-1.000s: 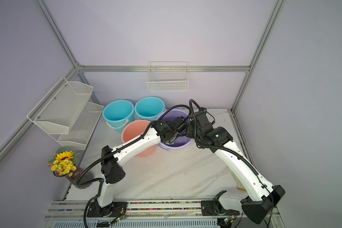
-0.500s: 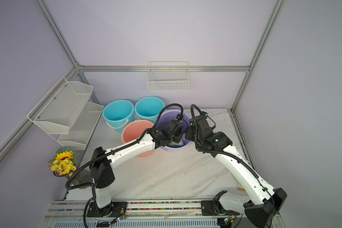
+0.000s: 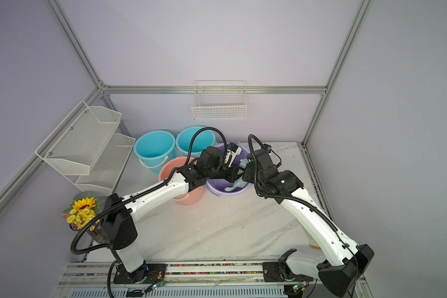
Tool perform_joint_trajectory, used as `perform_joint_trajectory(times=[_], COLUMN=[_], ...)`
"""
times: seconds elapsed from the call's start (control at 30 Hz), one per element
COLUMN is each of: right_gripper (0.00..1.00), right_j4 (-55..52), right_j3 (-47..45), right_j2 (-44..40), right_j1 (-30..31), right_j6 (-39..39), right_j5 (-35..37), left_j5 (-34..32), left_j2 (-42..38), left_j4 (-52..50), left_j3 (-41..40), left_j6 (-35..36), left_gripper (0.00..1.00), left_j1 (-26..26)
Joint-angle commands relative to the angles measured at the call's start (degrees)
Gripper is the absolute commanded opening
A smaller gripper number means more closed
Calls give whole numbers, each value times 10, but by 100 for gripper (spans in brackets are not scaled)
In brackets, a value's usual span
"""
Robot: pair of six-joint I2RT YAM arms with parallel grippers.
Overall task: Wipe the inside of the bucket with a cloth
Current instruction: Wipe the dirt from the inside of the bucket.
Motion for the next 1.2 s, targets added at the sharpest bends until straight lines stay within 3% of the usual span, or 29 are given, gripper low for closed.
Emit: perform_joint_trajectory(times=[0.0,0.13,0.33,0.43,0.63,0.73,0.93,1.03,1.17], right_gripper=[0,0,0,0,0,0,0,0,0], right_j4=[9,3,-7,-13,-28,-28,-20,-8,4], right_j3=[40,58,75,81,90,87,69,57,46], right_j2=[3,12,27,29,32,30,22,16,6], right_j1=[8,8,7,7,7,7,7,7,7], right_j6=[-23,-38,-47,-51,-60,-60,-49,-39,-25], right_j5=[-5,14,24,29,44,40,13,-8,-35], left_j5=[81,42,-127,-249,-566,-668,-791,-783,-702], left_j2=[5,2,32,61,130,137,114,93,59], left_j4=[-149,-290,-493,-567,-659,-615,-410,-274,-102], left_j3=[45,61,132,173,246,253,222,175,97], left_j6=[78,159,255,272,248,237,226,220,220], left_gripper=[0,0,0,0,0,0,0,0,0], left_j1=[-3,-6,-28,-44,-65,-68,-82,-82,-82])
